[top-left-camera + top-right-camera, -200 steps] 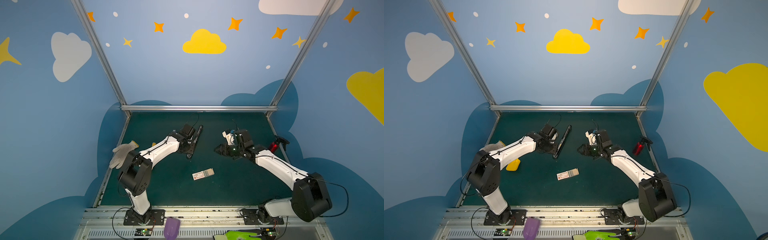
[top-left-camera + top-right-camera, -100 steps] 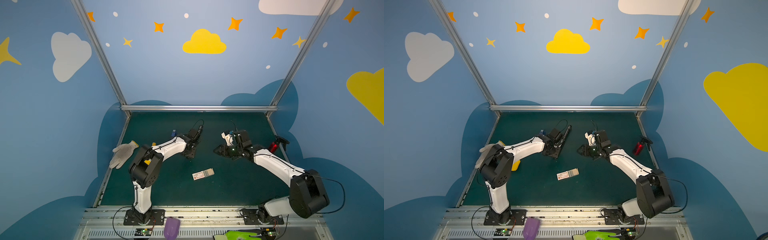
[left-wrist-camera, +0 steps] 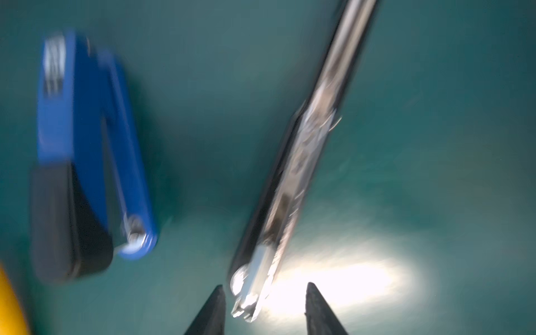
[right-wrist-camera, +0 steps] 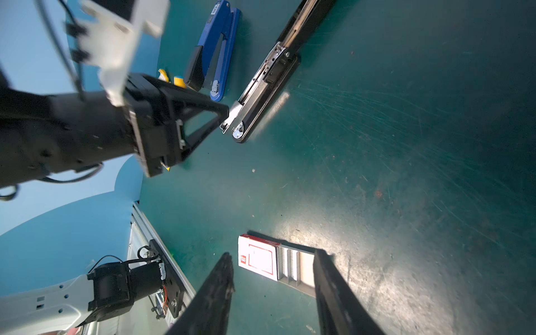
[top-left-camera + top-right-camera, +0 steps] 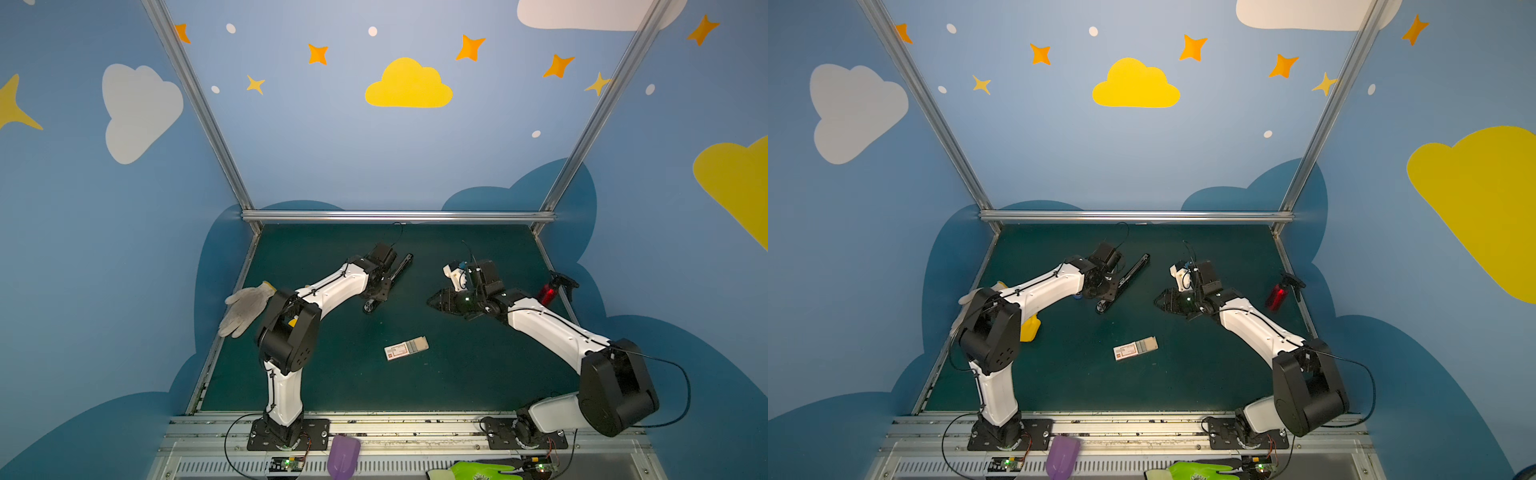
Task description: Load the staples into the stapler
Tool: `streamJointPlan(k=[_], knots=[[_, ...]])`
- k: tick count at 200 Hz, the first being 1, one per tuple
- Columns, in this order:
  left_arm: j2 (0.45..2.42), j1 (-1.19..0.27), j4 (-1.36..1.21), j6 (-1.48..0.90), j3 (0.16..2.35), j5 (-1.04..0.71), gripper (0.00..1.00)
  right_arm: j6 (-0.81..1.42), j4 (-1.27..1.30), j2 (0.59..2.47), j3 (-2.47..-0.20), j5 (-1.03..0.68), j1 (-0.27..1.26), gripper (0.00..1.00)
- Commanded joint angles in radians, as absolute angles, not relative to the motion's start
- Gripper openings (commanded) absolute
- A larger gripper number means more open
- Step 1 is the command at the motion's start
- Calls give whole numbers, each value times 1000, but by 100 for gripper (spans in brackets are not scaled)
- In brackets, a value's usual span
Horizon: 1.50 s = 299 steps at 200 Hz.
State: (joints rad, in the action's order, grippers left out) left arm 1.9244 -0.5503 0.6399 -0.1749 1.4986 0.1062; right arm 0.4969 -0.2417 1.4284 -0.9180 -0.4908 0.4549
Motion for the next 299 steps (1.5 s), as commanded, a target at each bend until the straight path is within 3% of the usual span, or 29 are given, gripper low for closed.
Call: streamJointPlan(k=[1, 41, 93, 117, 191, 246, 299], knots=[[2000, -545, 588, -133, 1594, 57, 51, 495, -267, 1394, -937, -483, 440, 49], [2208, -528, 609, -63, 1853, 12, 51, 494, -283, 1373, -921, -481, 417, 55], [2478, -522, 756, 19, 2212, 20, 51, 479, -303, 1348, -899, -488, 390, 53], [2536, -522, 790, 47, 2277, 6, 47, 476, -302, 1346, -890, -494, 378, 52], [2464, -549, 707, 91, 2101, -39, 14, 548, -189, 1437, -877, -529, 317, 52], [2253, -588, 485, 143, 1795, -40, 9, 731, 83, 1673, -911, -676, 227, 60], [2221, -597, 495, 143, 1781, -23, 12, 778, 137, 1787, -987, -730, 230, 58]])
